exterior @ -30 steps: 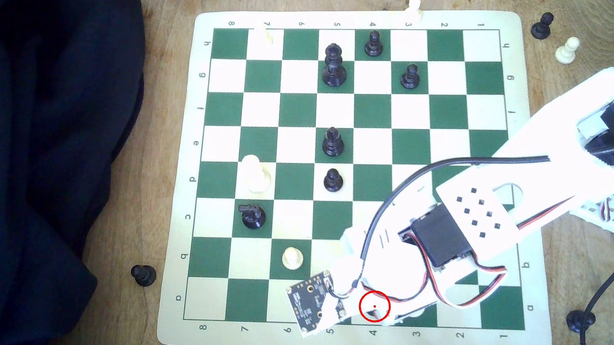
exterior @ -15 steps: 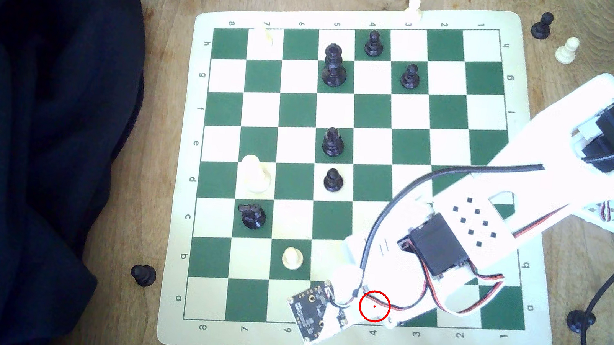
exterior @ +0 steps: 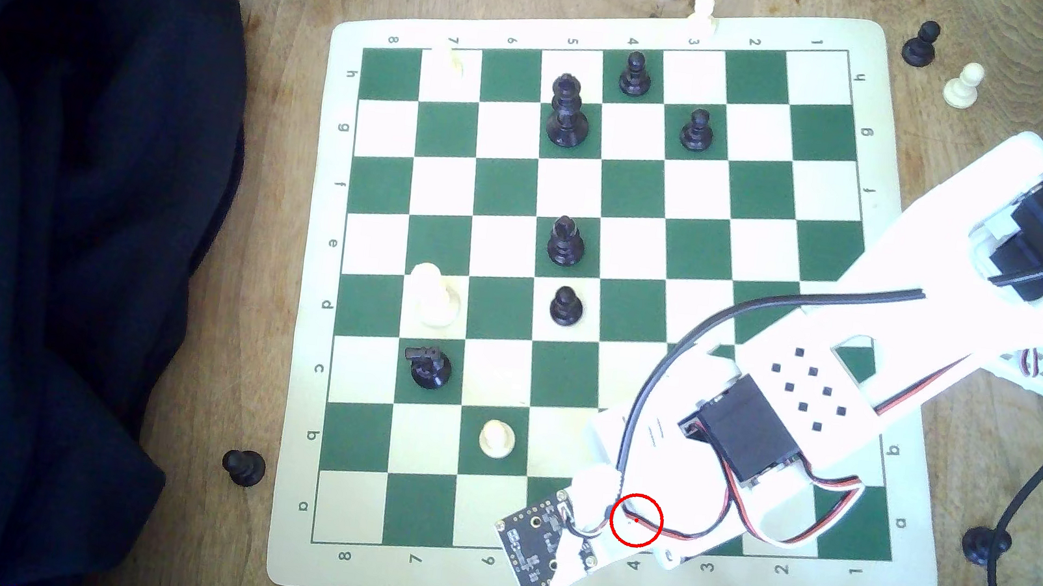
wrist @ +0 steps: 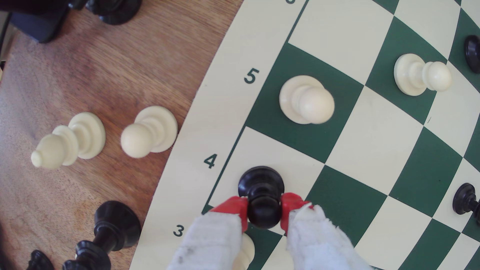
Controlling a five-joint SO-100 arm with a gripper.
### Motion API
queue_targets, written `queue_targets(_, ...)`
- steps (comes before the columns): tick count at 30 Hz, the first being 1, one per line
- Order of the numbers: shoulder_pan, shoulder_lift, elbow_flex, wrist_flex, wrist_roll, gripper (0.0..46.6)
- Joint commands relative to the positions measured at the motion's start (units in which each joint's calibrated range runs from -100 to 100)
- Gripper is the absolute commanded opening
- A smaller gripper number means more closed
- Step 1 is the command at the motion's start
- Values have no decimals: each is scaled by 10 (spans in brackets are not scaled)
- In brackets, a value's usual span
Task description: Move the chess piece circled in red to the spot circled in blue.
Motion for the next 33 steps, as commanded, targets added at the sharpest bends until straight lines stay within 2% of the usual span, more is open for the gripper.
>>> queue_targets(1,2,-53,-70,16,-3,22)
queue_targets(8,5,-174,-137,116,-4,22)
queue_targets(13,-34,-298,-28,129,-14,22)
queue_targets(15,-74,-345,36,123,-16,22)
queue_targets(21,-137,-368,86,102,-18,22)
queue_targets(27,-226,-353,139,50,-14,23)
queue_targets(33,-262,-299,151,16,-9,24)
